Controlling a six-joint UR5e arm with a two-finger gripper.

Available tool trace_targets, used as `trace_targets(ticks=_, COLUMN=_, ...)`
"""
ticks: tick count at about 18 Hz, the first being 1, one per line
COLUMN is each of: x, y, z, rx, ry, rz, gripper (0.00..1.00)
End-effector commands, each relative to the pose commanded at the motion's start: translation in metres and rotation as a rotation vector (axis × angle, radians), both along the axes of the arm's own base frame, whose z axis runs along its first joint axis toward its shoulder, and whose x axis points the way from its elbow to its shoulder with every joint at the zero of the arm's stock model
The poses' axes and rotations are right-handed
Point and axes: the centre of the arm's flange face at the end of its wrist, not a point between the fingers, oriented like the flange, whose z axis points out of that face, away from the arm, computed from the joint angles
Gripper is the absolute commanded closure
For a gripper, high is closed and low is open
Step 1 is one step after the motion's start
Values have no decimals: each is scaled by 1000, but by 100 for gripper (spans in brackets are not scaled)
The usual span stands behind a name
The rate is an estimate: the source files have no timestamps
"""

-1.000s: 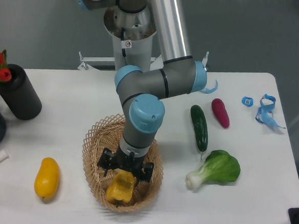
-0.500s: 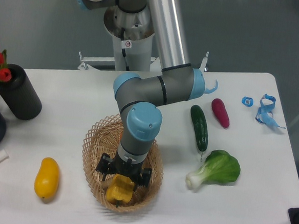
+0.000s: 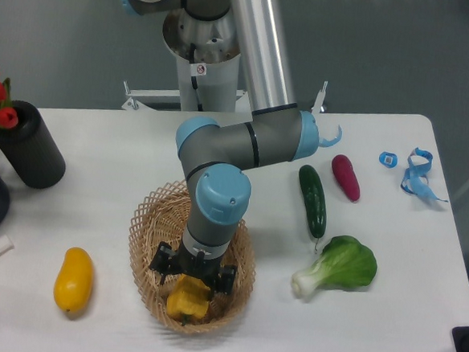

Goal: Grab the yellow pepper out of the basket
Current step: 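Close the gripper fingers around the yellow bell pepper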

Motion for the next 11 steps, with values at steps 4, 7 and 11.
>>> trace_targets(ticks=4, x=0, y=-3, z=7, rx=7, ry=6, rz=-5, gripper=0)
trace_targets(ticks=7, x=1, y=-4, z=11, rx=12, ry=11, rz=-4, gripper=0)
trace_targets(ticks=11, x=3, y=-5, z=3, rx=1, ry=2, rz=-4, gripper=0)
